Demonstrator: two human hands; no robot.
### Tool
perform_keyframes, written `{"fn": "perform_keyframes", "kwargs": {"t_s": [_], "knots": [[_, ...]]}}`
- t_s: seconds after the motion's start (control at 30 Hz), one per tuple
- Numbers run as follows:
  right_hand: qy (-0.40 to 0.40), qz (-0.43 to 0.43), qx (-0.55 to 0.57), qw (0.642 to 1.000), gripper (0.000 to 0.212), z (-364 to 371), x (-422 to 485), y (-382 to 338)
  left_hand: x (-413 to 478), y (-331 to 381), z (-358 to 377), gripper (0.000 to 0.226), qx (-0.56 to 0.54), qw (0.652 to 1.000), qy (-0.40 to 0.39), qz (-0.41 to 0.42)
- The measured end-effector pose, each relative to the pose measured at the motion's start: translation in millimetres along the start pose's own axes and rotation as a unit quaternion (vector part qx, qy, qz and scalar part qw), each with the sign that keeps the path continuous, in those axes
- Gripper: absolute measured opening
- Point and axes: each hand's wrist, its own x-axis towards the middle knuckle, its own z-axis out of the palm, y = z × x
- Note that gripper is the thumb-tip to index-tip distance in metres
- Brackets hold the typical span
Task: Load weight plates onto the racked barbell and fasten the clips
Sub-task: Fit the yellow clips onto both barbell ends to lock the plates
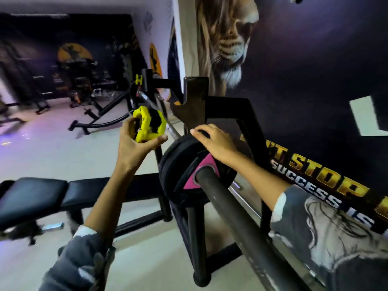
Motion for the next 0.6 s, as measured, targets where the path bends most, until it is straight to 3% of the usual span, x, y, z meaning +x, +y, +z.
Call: {"fn": "perform_keyframes", "kwargs": {"t_s": [0.1,0.17,0.27,0.43,0.5,0.57,0.6], "knots": [[0.023,-0.028,0.183,0.982,0.033,-10.5,-21.4,-3.9,-53.0,23.4,9.9,0.073,0.103,0.994,0.014,0.033],[-0.007,-0.047,0.265,0.963,0.029,-22.3,-49.8,-6.6,-87.5,37.6,25.5,0.068,0.173,0.984,0.018,0.043],[-0.084,-0.053,0.337,0.936,0.042,-40.8,-89.0,-7.4,-131.3,63.3,50.9,0.077,0.255,0.965,0.003,0.055],[-0.18,0.015,0.374,0.91,0.021,-77.6,-132.9,4.4,-178.4,107.0,80.5,0.092,0.362,0.93,-0.02,0.058],[-0.179,0.02,0.392,0.902,0.019,-90.9,-151.4,11.1,-195.9,123.3,84.1,0.098,0.313,0.947,-0.048,0.046],[-0.168,0.028,0.422,0.891,0.013,-101.7,-172.5,15.3,-218.8,141.6,85.4,0.091,0.134,0.989,-0.06,-0.022],[-0.163,0.035,0.435,0.885,0.011,-105.9,-180.4,17.0,-228.0,149.3,87.7,0.077,0.03,0.996,-0.049,-0.074]]}}
